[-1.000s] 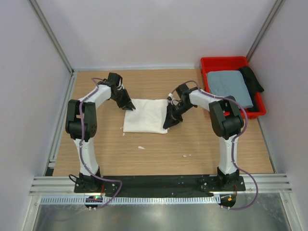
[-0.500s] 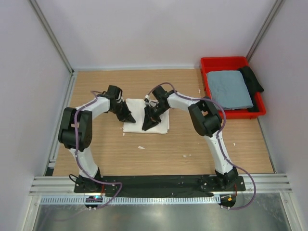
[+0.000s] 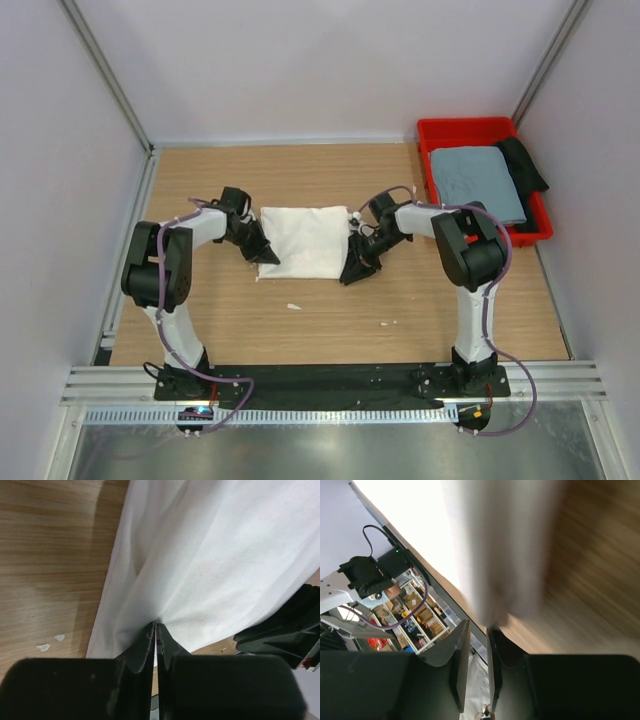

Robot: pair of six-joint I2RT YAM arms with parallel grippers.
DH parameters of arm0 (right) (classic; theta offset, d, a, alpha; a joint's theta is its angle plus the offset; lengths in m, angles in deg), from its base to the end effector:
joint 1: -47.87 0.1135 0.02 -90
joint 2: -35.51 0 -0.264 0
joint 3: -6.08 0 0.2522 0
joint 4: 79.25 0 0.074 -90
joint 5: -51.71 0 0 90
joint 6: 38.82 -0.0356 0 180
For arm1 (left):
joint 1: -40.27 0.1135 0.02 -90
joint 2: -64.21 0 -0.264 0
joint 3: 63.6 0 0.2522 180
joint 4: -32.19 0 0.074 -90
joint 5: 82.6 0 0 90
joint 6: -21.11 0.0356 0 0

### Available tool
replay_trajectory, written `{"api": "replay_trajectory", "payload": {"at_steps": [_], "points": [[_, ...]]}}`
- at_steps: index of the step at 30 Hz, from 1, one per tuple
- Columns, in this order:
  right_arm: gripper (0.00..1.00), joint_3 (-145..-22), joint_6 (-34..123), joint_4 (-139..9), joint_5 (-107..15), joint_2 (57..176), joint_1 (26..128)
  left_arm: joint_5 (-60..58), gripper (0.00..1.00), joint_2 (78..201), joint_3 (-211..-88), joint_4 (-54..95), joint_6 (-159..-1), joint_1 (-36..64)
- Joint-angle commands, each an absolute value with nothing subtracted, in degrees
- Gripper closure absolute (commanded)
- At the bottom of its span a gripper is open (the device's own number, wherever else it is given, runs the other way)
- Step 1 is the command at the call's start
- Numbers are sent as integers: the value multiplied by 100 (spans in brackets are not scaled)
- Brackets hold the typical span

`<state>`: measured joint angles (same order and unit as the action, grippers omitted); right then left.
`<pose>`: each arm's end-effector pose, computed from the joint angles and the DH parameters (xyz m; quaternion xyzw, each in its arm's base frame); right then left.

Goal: Fold and stack the t-shirts
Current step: Fold the tshirt

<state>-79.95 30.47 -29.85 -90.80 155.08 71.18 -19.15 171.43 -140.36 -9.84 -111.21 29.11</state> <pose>0.3307 0.1732 0.1088 0.0475 -0.8943 -0.4300 0.1143 0.3377 -0.0828 0.1369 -0.2247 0.9360 -0.2693 0.0302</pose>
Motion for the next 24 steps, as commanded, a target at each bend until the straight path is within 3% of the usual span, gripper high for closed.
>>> {"api": "replay_trajectory", "payload": {"at_steps": [1,4,5,9,16,24], "points": [[74,-7712,3351,-2674,-8663,15057,6914,-1097,95,16837,-13844,-1426,-10624,2964],[74,-7886,3265,-2436,-8583,14855,6887,-1395,84,16320,-14020,-1768,-10545,2937],[75,-7948,3177,-2436,-8610,14732,6914,-1466,77,16178,-14142,-1847,-10554,2928],[77,-8519,2834,-2471,-8689,14756,7308,-1975,71,15834,-14153,-1884,-10834,2911],[82,-9275,2437,-2999,-8839,15722,7556,-2073,94,16290,-13564,-1347,-11055,2954],[84,-8127,3035,-2858,-8470,15523,6897,-1396,100,16740,-13273,-1444,-10633,3087]]}}
